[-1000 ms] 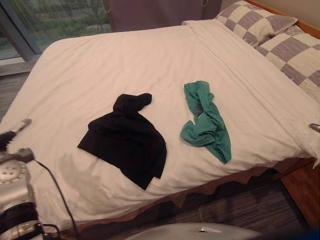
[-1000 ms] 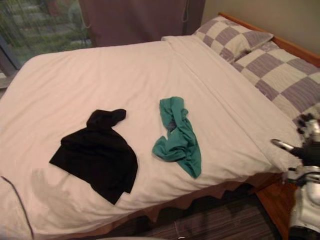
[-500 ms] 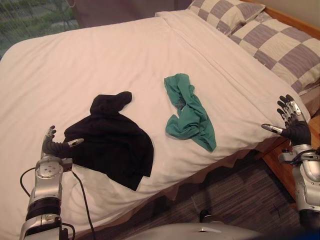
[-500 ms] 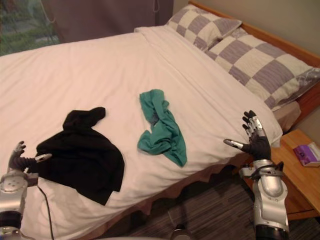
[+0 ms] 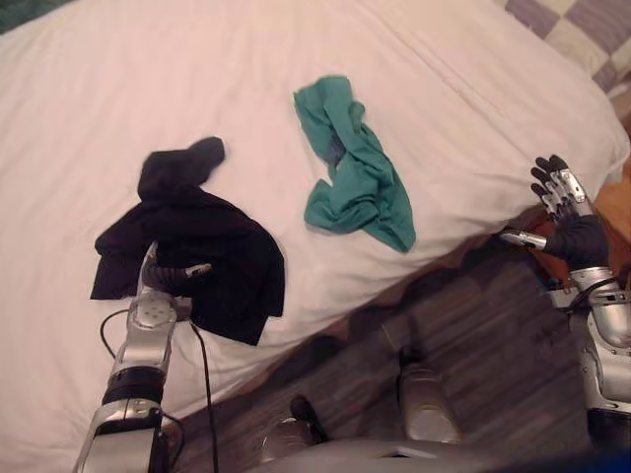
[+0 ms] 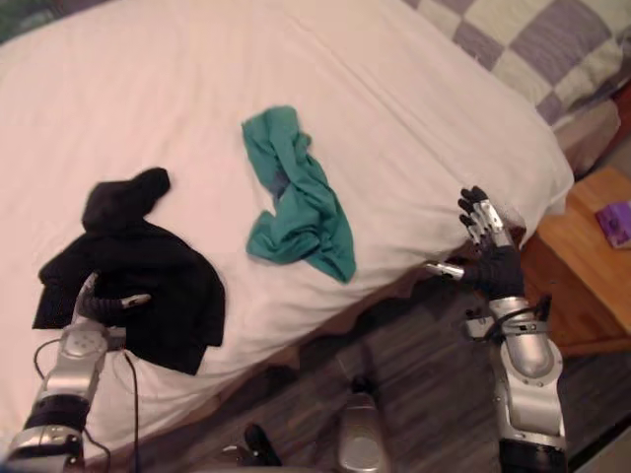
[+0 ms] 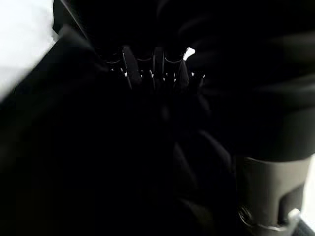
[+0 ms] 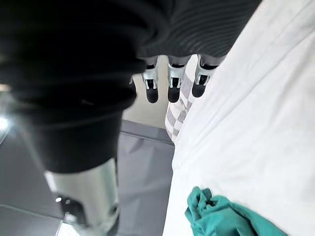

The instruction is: Tidy the bed and pick cloth on bed and put in laundry

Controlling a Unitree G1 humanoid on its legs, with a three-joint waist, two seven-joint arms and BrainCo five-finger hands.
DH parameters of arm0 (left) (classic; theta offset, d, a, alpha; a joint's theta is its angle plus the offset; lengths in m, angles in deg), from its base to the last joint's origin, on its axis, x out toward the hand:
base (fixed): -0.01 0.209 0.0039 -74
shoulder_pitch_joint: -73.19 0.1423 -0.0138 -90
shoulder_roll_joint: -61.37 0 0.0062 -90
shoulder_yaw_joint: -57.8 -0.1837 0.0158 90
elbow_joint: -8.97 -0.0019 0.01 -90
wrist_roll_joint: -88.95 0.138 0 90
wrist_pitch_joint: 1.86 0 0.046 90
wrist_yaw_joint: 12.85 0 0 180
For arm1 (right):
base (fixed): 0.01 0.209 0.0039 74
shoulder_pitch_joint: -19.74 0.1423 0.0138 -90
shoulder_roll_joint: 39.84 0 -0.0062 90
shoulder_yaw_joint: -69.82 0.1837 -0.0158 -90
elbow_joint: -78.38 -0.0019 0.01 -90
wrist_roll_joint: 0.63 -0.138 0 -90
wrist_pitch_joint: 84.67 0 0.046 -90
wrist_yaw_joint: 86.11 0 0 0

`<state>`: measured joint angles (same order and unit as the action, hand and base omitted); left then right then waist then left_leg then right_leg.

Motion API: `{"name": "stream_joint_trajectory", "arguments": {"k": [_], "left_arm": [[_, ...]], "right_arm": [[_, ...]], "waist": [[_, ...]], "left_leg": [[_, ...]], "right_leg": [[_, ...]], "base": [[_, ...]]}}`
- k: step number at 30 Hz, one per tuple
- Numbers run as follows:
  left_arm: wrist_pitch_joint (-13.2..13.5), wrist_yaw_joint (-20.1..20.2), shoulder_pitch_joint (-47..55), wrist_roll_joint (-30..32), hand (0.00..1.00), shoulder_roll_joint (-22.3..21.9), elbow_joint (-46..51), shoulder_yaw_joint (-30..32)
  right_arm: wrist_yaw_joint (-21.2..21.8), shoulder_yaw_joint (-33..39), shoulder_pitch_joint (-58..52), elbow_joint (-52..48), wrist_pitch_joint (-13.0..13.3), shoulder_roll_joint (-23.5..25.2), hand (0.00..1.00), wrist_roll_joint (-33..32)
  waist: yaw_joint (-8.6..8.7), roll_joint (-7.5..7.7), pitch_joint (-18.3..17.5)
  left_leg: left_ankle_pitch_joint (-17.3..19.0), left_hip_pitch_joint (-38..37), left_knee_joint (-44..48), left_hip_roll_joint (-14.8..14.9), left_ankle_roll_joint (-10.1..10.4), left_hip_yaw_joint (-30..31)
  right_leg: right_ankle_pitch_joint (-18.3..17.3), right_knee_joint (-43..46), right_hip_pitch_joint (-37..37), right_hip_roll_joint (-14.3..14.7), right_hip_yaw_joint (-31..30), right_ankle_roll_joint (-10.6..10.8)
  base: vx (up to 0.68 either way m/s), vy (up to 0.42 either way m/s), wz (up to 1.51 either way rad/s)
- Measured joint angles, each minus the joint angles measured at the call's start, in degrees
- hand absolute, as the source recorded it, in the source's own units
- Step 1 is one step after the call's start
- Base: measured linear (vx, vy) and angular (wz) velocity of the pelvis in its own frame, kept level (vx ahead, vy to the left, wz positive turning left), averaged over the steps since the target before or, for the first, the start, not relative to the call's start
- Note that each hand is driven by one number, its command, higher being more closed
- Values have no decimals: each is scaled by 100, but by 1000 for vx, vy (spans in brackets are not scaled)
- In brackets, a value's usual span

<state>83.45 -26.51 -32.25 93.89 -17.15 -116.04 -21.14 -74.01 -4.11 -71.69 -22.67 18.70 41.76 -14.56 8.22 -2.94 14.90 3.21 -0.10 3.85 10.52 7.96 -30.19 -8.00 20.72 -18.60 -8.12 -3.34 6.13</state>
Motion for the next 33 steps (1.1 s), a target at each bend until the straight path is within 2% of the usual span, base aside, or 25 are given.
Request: {"name": "stream_joint_trajectory", "arguments": {"k": [6,7,10,12,15,17,20,21,22,24,26,28,30,31,33], "left_arm": [[-447,-505,-630,644,0,30,388,-233],[-676,-641,-801,882,100,30,446,-298],[-1247,-692,-1292,1272,100,91,440,-425],[-1527,-299,-1433,1700,100,175,454,-430],[-1544,293,-1411,2143,100,502,433,-562],[-1513,335,-1383,2150,100,527,431,-645],[-1193,288,-1182,1858,100,520,432,-686],[-854,153,-1001,1370,100,463,433,-682],[-663,84,-910,1153,100,434,437,-678],[173,-115,-471,304,100,174,527,-570],[566,-174,-171,52,100,-89,755,-512],[1048,-164,363,1,100,-417,1197,-450],[1215,-33,634,-119,100,-608,1461,-421],[1263,148,750,-259,100,-679,1606,-389],[1276,563,919,-458,100,-760,1835,-279]], "right_arm": [[-10,-104,133,-671,78,-2,0,-258],[-9,-106,185,-759,131,-10,0,-287],[-7,-102,353,-957,288,-32,0,-388],[8,-105,467,-1060,304,-39,0,-386],[23,-103,781,-1064,331,-194,0,-389],[27,-107,864,-1064,335,-301,0,-388],[6,-371,1043,-1064,338,-369,0,-357],[-34,-601,1038,-1064,338,-366,0,-218],[-65,-696,1030,-1064,338,-366,0,-131],[-203,-969,984,-1065,307,-304,0,220],[-311,-1027,916,-1067,251,-260,0,389],[-520,-1115,812,-1033,61,-235,0,663],[-740,-1125,860,-759,-98,-91,0,750],[-912,-1122,906,-473,-238,-18,0,763],[-1108,-1117,979,-108,-470,-8,0,825]], "waist": [[29,109,325],[27,147,375],[21,163,601],[-13,143,758],[-53,73,803],[-120,64,800],[-136,59,798],[-136,44,789],[-137,44,789],[-175,43,783],[-264,48,780],[-404,113,711],[-528,222,657],[-598,275,618],[-633,355,575]], "left_leg": [[127,377,397,152,16,-233],[188,578,540,192,17,-263],[242,1033,824,298,2,-289],[250,1141,958,384,0,-346],[306,1235,1178,540,5,-398],[362,1256,1272,584,5,-398],[488,1249,1441,625,-39,-358],[540,1232,1484,614,-60,-264],[561,1228,1513,609,-64,-217],[616,1230,1605,601,-81,3],[639,1235,1655,602,-87,172],[644,1318,1728,565,-86,498],[613,1322,1730,544,-79,759],[604,1324,1716,542,-82,938],[572,1361,1690,530,-80,1226]], "right_leg": [[23,155,-376,61,-110,-27],[30,205,-575,77,-162,-27],[105,250,-949,92,-206,-32],[119,253,-1011,95,-199,-39],[127,270,-1028,163,-184,-40],[125,286,-1020,183,-184,-37],[96,343,-944,160,-101,-10],[36,381,-853,112,-30,22],[10,401,-816,94,9,20],[-72,431,-626,18,216,42],[-108,426,-485,-23,361,45],[-164,428,-344,-79,637,29],[-178,425,-210,-93,813,5],[-192,412,-88,-102,975,-18],[-213,318,113,-117,1230,-47]], "base": [[-27,-28,-9],[-42,-34,-9],[-19,-27,-2],[-5,-13,2],[10,-40,-1],[-23,-19,-7],[-17,6,6],[-27,13,22],[-29,3,35],[-6,-5,43],[20,1,45],[49,-9,57],[72,-25,53],[49,-41,56],[28,-40,59]]}}
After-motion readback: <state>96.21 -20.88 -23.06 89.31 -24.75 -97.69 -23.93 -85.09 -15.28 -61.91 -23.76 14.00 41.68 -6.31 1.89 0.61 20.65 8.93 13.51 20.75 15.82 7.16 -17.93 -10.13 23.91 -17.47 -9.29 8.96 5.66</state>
